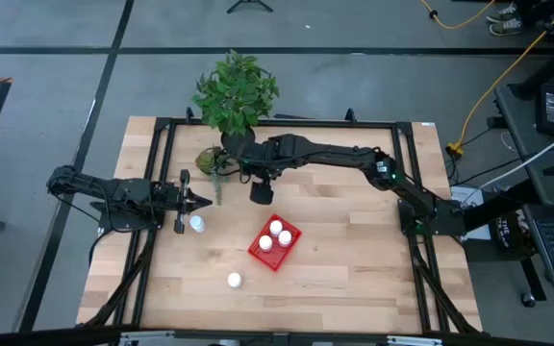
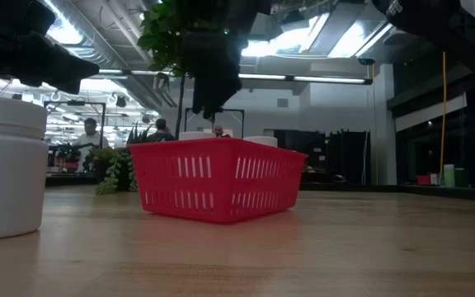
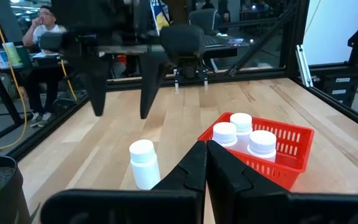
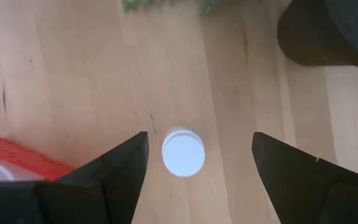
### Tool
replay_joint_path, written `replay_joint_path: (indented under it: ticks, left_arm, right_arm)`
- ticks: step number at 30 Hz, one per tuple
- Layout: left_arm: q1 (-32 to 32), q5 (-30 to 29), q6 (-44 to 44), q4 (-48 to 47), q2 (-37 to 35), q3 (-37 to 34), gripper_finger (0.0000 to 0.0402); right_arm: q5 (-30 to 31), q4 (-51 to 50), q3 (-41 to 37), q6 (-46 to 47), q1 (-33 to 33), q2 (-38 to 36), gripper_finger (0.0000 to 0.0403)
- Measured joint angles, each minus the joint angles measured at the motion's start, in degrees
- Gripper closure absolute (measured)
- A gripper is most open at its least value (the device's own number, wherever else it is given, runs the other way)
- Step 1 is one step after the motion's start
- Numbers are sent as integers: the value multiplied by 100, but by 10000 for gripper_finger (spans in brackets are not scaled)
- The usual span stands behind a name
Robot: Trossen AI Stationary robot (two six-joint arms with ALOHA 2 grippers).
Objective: Pick and place pill bottles into a basket
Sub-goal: Put the top right white medicine bottle into the red bin
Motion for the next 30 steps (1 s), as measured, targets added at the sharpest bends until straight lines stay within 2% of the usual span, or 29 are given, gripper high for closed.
replay_joint_path:
  ticks: [11,30]
  left_arm:
    - [0,-2,0,6,12,0,397]
    - [0,1,0,-9,16,0,398]
  right_arm:
    - [3,-305,0,-154,-35,260,116]
    - [19,-295,0,-14,-114,282,116]
